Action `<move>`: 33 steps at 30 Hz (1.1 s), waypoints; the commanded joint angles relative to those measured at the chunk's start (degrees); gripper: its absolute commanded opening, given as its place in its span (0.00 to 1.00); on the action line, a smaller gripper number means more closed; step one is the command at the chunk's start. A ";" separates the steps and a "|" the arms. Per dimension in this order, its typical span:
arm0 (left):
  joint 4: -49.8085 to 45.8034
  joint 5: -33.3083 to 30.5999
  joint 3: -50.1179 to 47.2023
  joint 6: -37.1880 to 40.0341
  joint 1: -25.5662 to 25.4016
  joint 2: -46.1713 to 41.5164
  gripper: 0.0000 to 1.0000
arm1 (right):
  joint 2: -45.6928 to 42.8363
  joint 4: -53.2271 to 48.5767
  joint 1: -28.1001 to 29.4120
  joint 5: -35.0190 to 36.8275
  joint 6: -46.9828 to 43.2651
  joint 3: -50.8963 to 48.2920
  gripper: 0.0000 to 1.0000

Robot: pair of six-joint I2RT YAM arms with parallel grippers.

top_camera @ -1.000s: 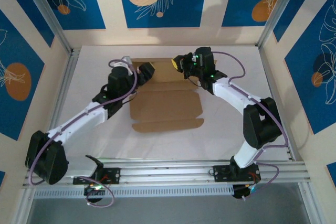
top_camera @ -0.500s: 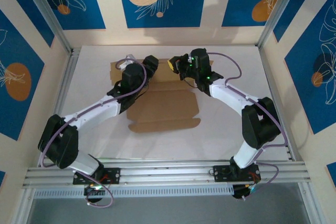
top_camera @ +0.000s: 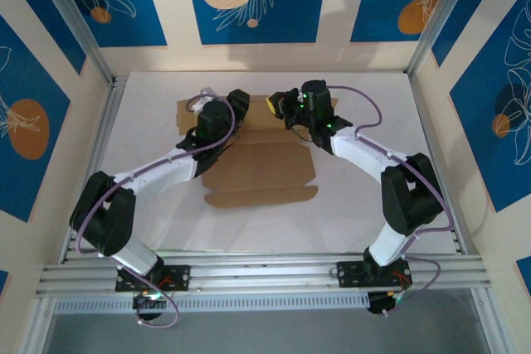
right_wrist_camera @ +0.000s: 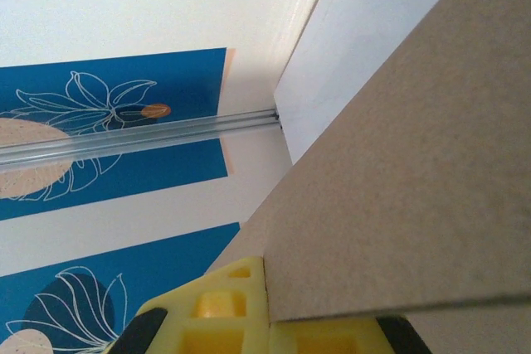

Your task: Fold the paper box

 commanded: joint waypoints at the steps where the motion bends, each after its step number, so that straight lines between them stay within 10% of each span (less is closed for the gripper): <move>1: 3.21 0.57 0.69 -2.03 1.55 1.71 0.42 | -2.44 2.84 0.54 -2.07 -1.40 -1.68 0.00; 19: 10.45 2.54 -3.17 -5.01 2.63 5.05 0.06 | -5.05 0.11 0.12 -2.80 -9.13 -3.21 0.06; 28: 10.09 3.29 -3.52 -6.09 3.22 5.32 0.05 | -13.67 -3.89 -2.22 -5.72 -25.67 -6.88 0.67; 33: 10.16 3.65 -4.33 -7.21 3.50 5.71 0.05 | -21.44 -10.52 -1.91 -2.92 -38.37 -11.47 0.45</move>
